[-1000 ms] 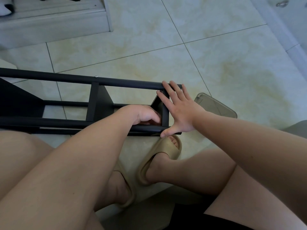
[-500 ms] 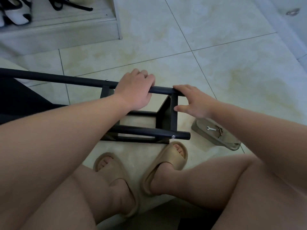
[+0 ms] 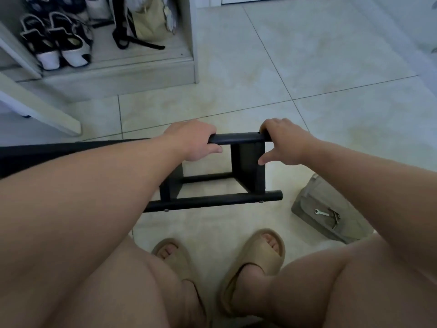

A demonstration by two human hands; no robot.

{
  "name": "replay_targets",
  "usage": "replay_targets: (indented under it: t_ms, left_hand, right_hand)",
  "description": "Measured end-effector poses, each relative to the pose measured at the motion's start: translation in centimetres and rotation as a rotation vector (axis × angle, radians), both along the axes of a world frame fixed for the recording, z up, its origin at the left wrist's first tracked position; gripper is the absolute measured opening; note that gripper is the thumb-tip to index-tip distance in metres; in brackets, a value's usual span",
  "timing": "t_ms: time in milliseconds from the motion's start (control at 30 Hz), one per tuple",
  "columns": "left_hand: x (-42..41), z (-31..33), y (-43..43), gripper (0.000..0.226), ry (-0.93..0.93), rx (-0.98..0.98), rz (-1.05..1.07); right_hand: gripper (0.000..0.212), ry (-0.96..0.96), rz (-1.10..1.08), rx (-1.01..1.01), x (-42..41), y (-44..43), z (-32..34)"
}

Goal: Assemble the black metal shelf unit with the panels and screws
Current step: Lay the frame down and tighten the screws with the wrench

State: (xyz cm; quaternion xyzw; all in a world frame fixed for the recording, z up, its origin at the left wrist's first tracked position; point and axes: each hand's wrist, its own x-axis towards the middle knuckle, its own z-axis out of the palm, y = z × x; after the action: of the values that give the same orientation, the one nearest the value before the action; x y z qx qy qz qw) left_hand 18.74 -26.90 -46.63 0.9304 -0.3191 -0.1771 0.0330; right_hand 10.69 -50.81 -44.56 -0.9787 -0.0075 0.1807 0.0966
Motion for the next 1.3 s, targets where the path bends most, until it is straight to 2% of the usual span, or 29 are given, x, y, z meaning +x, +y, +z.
replay_targets:
  t_ms: [133, 233, 333, 600, 733, 867, 1100, 1200, 1300]
  left_hand:
    - [-0.6, -0.4, 1.6, 0.03, 0.075, -0.054, 0.031]
    - [-0.8, -1.2, 2.7, 0.024, 0.129, 0.007, 0.051]
    - [-1.3, -2.6, 2.8, 0.013, 0.149, 0.057, 0.069]
    - [-0.5, -6.5, 0.2, 0.008, 0.185, 0.186, -0.003]
    - [0.4, -8.7, -0.4, 0.011, 0.23, 0.213, -0.042]
    - [0.3, -11.6, -0.9, 0.016, 0.279, 0.238, -0.091]
    - [0.1, -13.2, -2.1, 0.014, 0.296, 0.276, -0.157]
    - [0.4, -12.5, -2.5, 0.025, 0.278, 0.299, -0.177]
    - [0.4, -11.4, -3.4, 0.039, 0.154, 0.218, -0.194]
  right_hand:
    - [0.063, -0.167, 0.035, -0.087, 0.6, 2.3, -0.5]
    - [0.05, -0.239, 0.051, -0.109, 0.9, 3.6, -1.5]
    - [0.045, -0.227, 0.062, -0.181, 1.1, 4.2, -3.7]
    - [0.059, -0.077, 0.077, -0.277, 1.5, 2.7, -9.8]
    - [0.079, -0.066, 0.049, -0.284, 1.8, 2.4, -12.5]
    - [0.088, -0.021, 0.022, -0.272, 1.5, 1.7, -15.3]
    - [0.088, 0.005, 0.026, -0.213, 0.7, 0.7, -17.3]
    - [0.087, 0.05, 0.059, -0.161, 1.0, -0.4, -15.9]
    - [0.076, 0.081, 0.071, -0.154, 0.8, -2.4, -13.5]
